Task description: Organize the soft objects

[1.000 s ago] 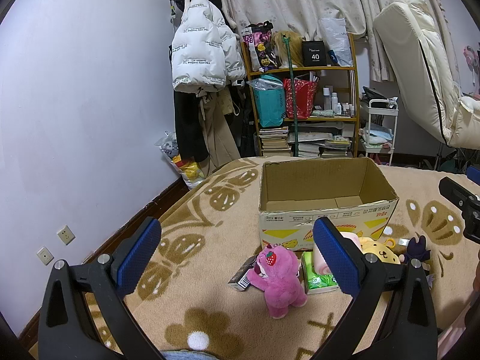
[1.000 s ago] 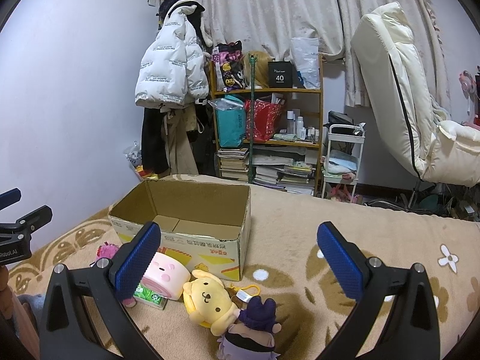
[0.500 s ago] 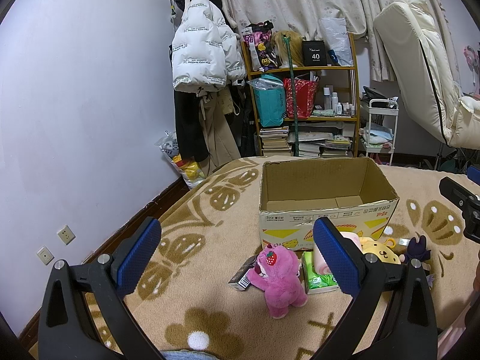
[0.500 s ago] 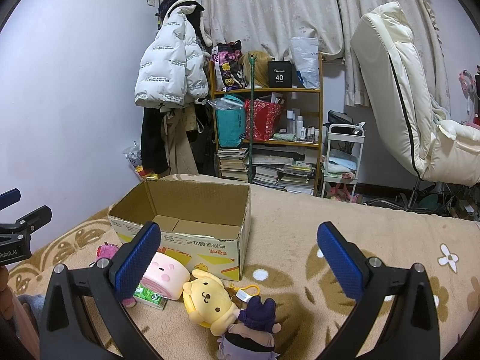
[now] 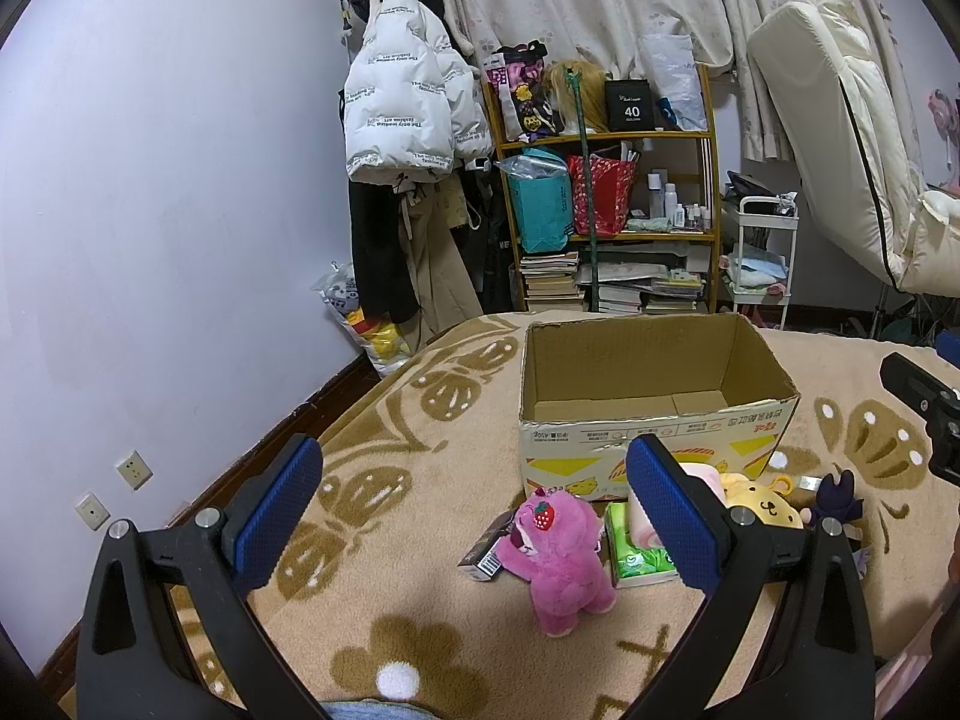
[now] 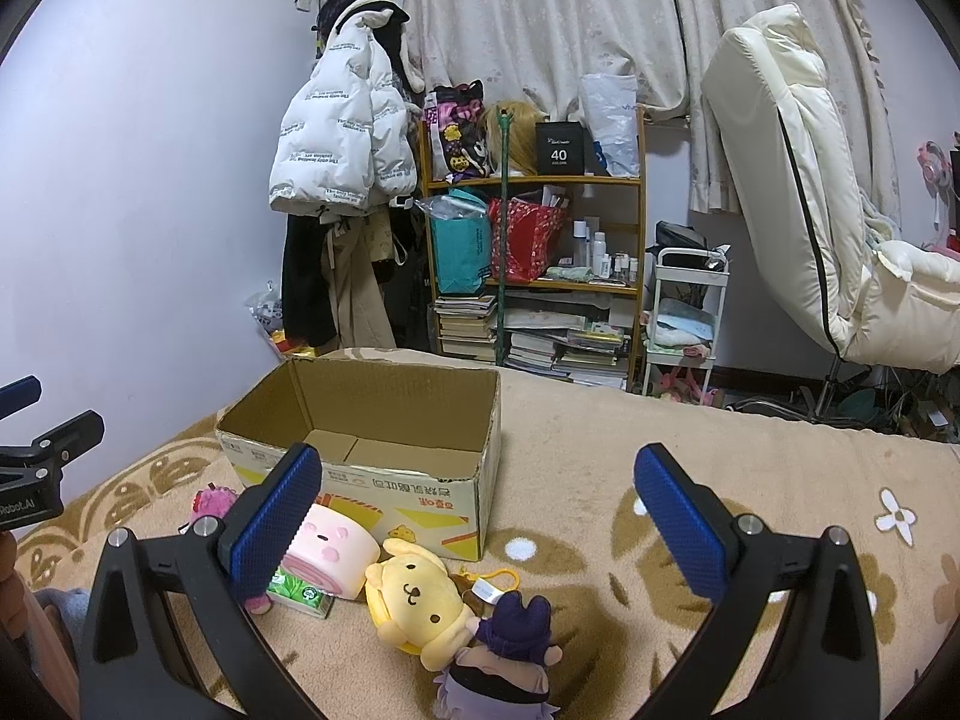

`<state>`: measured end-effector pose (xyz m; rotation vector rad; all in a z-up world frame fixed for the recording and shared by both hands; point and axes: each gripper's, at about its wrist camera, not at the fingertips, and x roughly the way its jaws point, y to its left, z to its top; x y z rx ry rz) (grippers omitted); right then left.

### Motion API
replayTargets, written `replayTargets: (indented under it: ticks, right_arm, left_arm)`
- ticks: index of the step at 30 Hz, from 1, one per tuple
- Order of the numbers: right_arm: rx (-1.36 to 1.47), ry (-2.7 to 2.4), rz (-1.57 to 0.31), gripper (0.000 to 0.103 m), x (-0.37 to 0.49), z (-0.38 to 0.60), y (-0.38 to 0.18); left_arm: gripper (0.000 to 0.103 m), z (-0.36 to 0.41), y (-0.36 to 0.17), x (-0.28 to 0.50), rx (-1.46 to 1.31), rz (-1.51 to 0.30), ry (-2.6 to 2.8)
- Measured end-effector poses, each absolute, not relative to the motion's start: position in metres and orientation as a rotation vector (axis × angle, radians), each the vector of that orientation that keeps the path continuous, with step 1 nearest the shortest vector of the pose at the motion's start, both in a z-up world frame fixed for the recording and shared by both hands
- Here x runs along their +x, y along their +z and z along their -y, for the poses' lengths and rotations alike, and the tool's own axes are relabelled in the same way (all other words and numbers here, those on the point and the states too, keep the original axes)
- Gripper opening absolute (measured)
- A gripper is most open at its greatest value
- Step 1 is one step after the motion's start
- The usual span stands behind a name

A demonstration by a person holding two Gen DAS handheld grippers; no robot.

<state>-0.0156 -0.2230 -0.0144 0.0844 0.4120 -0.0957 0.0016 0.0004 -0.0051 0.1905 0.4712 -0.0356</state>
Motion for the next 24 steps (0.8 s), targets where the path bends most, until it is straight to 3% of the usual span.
replayTargets:
  ticks: [17, 24]
  right_arm:
    - [0.089, -0.098, -0.439, 0.103, -0.01, 0.226, -0.02]
    - [0.143, -0.148, -0.576, 0.103, 0.007, 0.242, -0.043]
  left_arm:
    - [0.1, -0.004, -0.013, 0.02, 0.19, -0.564, -0.044]
    - [0.1, -0.006, -0.028, 0.047, 0.182, -0.688, -0.019]
